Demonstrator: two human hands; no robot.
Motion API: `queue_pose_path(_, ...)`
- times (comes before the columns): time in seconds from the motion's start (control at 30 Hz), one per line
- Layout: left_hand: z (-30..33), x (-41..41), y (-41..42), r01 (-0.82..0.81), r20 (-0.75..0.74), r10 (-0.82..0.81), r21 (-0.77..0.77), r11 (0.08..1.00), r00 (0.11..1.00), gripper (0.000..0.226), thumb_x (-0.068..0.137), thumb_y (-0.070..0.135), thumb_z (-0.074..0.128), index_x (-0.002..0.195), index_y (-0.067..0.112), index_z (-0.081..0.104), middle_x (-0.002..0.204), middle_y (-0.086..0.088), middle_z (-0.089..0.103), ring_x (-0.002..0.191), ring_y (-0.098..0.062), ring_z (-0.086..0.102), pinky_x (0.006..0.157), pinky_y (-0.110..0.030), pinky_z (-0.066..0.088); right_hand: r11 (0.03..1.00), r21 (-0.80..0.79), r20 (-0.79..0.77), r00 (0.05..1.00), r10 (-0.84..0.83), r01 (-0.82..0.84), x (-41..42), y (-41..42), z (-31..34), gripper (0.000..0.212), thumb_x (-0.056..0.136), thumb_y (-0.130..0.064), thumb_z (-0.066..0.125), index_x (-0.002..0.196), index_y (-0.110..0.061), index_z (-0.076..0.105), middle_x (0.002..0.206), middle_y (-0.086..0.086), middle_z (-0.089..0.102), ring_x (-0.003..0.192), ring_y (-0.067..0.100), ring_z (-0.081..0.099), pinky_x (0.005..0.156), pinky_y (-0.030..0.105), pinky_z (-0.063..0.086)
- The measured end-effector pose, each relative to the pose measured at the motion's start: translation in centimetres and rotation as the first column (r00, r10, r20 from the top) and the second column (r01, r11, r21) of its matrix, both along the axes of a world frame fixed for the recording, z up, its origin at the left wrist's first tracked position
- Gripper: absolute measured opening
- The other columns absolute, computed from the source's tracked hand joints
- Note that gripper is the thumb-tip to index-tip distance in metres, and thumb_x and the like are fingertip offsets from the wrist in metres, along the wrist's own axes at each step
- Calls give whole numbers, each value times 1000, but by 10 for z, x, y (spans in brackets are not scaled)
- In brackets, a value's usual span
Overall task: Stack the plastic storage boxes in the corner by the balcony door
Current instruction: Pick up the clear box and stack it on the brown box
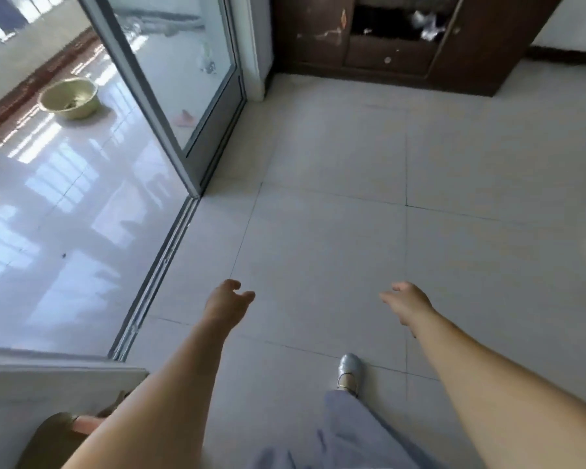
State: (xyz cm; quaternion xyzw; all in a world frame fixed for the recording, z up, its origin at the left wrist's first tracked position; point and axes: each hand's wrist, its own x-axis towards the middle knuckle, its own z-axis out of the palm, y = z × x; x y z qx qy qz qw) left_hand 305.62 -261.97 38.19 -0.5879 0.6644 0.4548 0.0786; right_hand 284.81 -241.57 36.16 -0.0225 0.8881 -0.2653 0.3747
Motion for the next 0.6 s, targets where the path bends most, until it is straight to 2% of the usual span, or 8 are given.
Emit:
queue_pose_path(0.23, 19, -231, 28, 219, -123, -215, 22, 975, 969, 51, 88, 24, 61, 134, 8, 47, 129, -18, 57, 118, -32, 55, 97, -35, 42, 997, 76, -40, 999, 33, -30, -154, 51, 12, 53, 90, -28, 53, 138, -7, 45, 141, 13, 51, 126, 27, 51, 98, 27, 40)
queue_pose_path(0.33, 27, -323, 42, 355, -136, -348, 28, 934, 927, 53, 87, 26, 61, 135, 10, 46, 127, -17, 58, 116, -31, 56, 94, -33, 42, 995, 73, -65, 996, -61, 65, -222, 74, 16, 51, 91, -27, 53, 136, -5, 46, 141, 12, 51, 125, 28, 52, 99, 29, 40)
queue_pose_path(0.43, 25, -403, 41, 421, -135, -416, 8, 907, 899, 52, 87, 26, 63, 134, 10, 47, 127, -17, 59, 117, -33, 56, 95, -33, 43, 986, 69, -79, 986, -143, 149, -284, 93, 11, 50, 92, -26, 53, 136, -4, 46, 142, 13, 50, 129, 27, 49, 102, 28, 37)
queue_pose_path(0.53, 18, -480, 33, 493, -104, -491, -5, 870, 865, 53, 87, 27, 62, 134, 10, 47, 128, -16, 58, 116, -31, 54, 85, -27, 38, 960, 49, -82, 959, -271, 275, -344, 110, 4, 52, 91, -26, 54, 138, -6, 45, 143, 12, 49, 130, 27, 48, 103, 29, 36)
queue_pose_path(0.6, 13, -535, 26, 522, -98, -520, -8, 853, 848, 53, 87, 26, 62, 135, 9, 46, 131, -17, 55, 119, -31, 52, 85, -28, 36, 936, 51, -81, 936, -344, 348, -384, 120, 4, 52, 91, -27, 54, 138, -6, 45, 143, 12, 49, 130, 27, 47, 103, 29, 36)
